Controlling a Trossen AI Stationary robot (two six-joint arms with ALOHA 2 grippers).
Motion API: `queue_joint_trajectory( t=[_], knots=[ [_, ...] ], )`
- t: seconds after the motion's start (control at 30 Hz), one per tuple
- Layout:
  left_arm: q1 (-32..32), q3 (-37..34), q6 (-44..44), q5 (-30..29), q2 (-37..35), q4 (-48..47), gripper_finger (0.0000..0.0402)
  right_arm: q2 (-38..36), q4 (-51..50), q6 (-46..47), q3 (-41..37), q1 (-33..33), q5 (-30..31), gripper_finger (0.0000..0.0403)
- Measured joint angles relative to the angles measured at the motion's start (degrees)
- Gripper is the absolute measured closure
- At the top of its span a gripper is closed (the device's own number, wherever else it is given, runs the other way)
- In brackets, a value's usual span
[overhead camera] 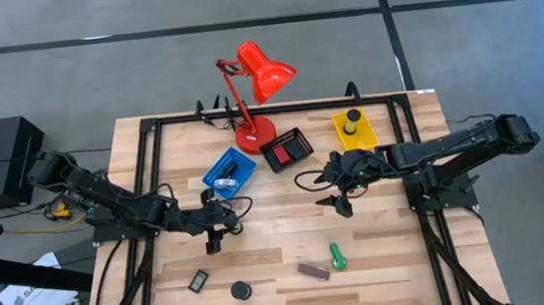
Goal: Pick & Place Office items
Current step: Put the green hourglass into the yellow bin
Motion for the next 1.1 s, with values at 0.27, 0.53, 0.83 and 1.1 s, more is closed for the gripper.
queue_joint_trajectory(
  t=[0.27, 0.53, 0.83, 1.1],
  knots=[
    [2.29, 0.02, 0.46, -0.33, 0.00, 6.04, 0.0195, 0.00, 0.00, 0.02, 0.00, -0.28, 0.00, 0.0099],
    [10.68, 2.08, 8.58, 3.86, 1.17, 15.31, 0.0186, -2.41, -3.56, 0.71, -0.07, -1.38, 0.00, 0.0099],
    [21.39, 18.70, 20.65, 14.81, 13.59, 16.30, 0.0187, -15.72, -16.89, 3.62, -0.04, -3.14, 2.55, 0.0099],
    [25.82, 37.65, 24.72, 19.40, 33.70, 16.35, 0.0197, -20.77, -24.30, 6.77, -0.04, -3.08, 6.23, 0.0099]
  ],
)
